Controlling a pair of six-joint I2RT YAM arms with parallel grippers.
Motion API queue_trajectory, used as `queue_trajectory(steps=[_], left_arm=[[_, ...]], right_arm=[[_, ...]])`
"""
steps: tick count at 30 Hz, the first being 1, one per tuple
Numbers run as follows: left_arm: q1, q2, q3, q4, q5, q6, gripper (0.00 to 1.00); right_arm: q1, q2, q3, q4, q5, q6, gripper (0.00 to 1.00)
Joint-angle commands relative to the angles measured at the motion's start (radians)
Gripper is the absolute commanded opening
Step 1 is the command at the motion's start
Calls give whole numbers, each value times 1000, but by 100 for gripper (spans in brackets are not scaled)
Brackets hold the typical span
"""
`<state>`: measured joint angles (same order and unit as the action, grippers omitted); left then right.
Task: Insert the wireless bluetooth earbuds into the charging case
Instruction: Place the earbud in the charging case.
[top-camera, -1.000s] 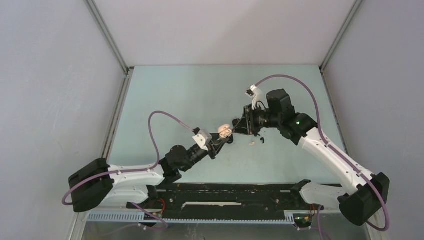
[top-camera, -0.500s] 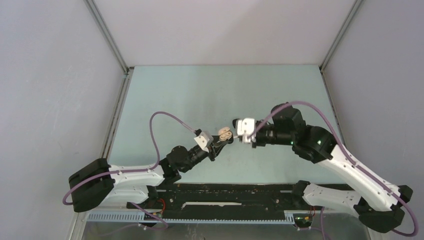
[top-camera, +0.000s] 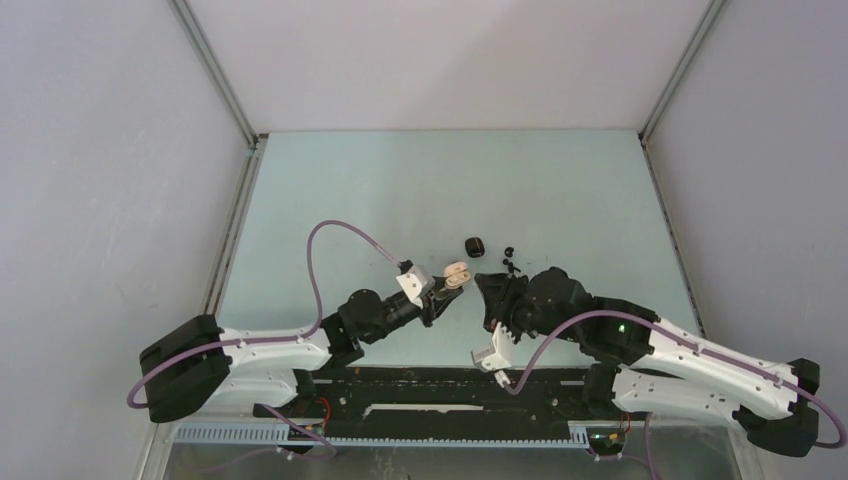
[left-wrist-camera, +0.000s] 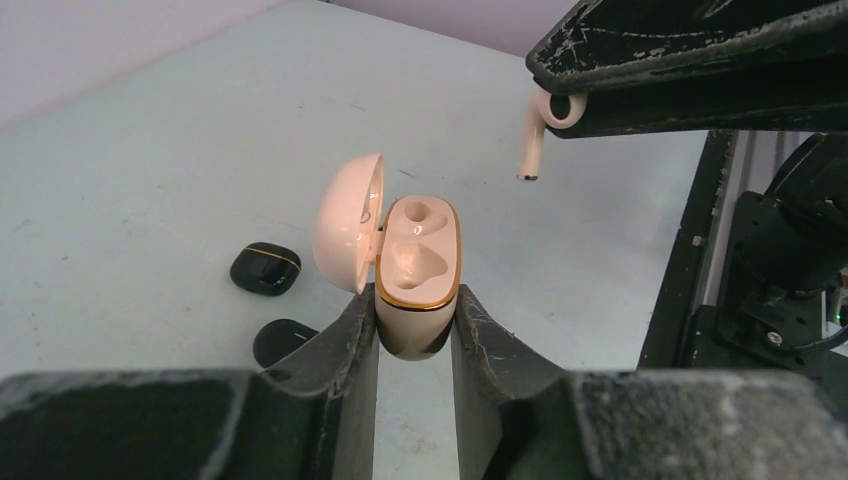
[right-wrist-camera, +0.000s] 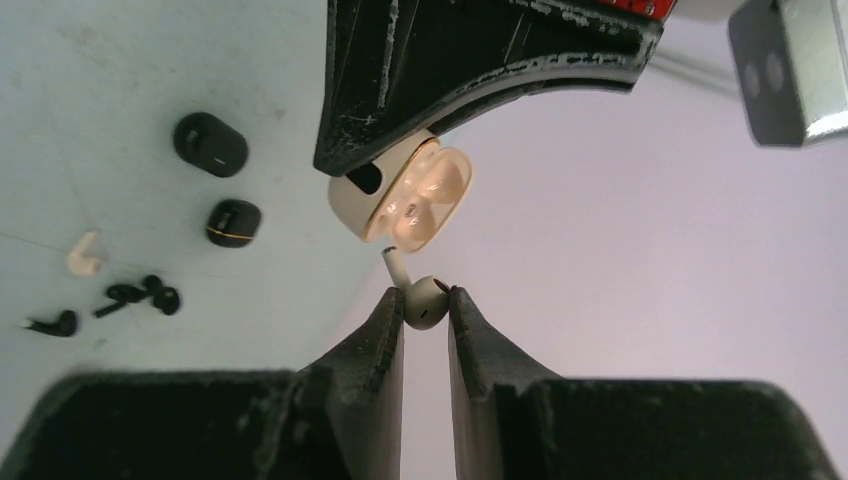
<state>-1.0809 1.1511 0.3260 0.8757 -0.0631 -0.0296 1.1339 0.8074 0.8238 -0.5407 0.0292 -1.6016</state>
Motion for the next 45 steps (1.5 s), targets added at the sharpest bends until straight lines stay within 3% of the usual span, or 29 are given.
queue_trajectory(steps=[1,15,45], left_arm=[[-5,-4,51,-1,44,-11,0],[-5,0,65,-27,129,-14,0],[-5,-25,38,14,155,-35,0]], right_arm=[[31,-46,-43,161,55,-215,0],[6,-83,-100,123,4,-456,0],[-22,-53,-100,28,-54,-521,0]])
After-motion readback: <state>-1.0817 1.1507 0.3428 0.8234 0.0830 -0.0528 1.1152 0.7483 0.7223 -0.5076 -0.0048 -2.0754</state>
